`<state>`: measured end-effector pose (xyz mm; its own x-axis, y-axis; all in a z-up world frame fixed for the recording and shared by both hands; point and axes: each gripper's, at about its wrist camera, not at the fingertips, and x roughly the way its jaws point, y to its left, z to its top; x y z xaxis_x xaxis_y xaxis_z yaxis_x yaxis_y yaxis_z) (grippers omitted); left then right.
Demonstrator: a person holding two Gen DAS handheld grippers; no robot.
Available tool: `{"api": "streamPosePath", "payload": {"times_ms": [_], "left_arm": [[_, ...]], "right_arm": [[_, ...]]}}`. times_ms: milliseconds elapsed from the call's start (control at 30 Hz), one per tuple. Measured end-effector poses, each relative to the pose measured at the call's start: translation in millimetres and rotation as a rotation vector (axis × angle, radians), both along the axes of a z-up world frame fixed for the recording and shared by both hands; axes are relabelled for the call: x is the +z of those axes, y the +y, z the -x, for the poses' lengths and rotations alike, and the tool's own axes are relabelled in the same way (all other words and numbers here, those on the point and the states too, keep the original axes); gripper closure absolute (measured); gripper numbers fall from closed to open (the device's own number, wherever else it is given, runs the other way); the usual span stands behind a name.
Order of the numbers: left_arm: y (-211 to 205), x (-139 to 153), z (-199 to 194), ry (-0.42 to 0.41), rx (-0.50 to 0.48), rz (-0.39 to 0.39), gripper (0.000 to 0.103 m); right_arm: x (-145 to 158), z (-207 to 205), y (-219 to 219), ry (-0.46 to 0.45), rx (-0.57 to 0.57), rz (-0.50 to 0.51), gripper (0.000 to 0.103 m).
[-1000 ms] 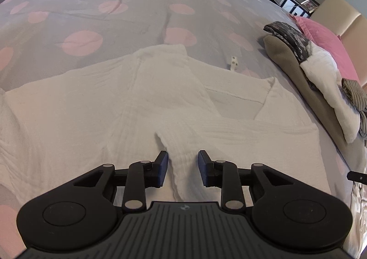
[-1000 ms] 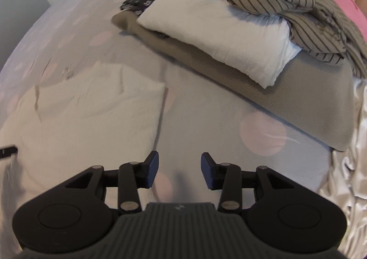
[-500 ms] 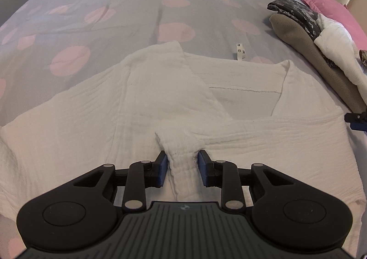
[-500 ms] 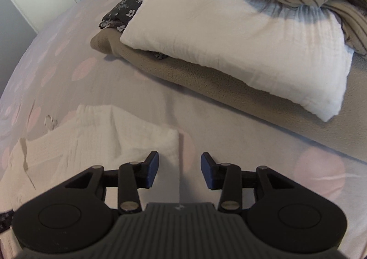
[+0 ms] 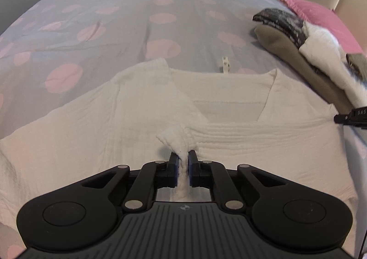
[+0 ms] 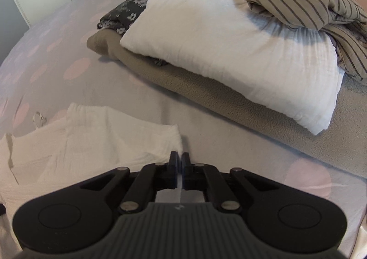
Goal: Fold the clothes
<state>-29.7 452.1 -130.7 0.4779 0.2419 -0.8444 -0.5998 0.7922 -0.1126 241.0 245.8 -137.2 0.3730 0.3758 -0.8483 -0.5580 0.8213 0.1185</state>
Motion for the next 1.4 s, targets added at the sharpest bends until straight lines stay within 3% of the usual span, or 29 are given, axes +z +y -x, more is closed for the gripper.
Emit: {"api": "streamPosePath", "payload": {"times_ms": [167,267,367,667,933,1100,1233,1400], "left_arm": [[-0.4,6.8,7.5,-0.012,0.026,-0.028,0.08],[-3.5,13.9,13.4,-0.019,0.03,-0.057,0.078],[-9.9,17.6,18.1,0.007,0.028,-0.102,0.078],[-24.8,35.2,48.1,0.053,-0.005,-0.069,0.076],[-23.5,63.4,107.7,0.094,0.012,-0.088,0.076],[-16.0,83.2,155.3,0.104,0.042,-0.11,0.076],[-7.7,95.5,190.5,0.103,0.077,-0.128,0.065],[10.7,106.5,224.6,0.085,0.155,-0.135,0.065]], "right_arm": [[8.4,13.2,-5.6,-0.083,0.039,0.067,0.081],[13.7,21.1,-15.6,-0.063,0.052,0.068,0.076],[15.6,35.5,-24.7,-0.034,0.079,0.084,0.075],[36.3,89.4,-47.6,-0.078,0.172,0.149,0.074],[60.4,138.9,-66.0,-0.089,0.215,0.156,0.074],[64.8,170.1,-69.2,-0.118,0.252,0.21,0.073],[69.6,189.0,-68.7,-0.122,0.267,0.215,0.069],[75.1,211.6,-60.2,-0.102,0.272,0.226,0.064]]}}
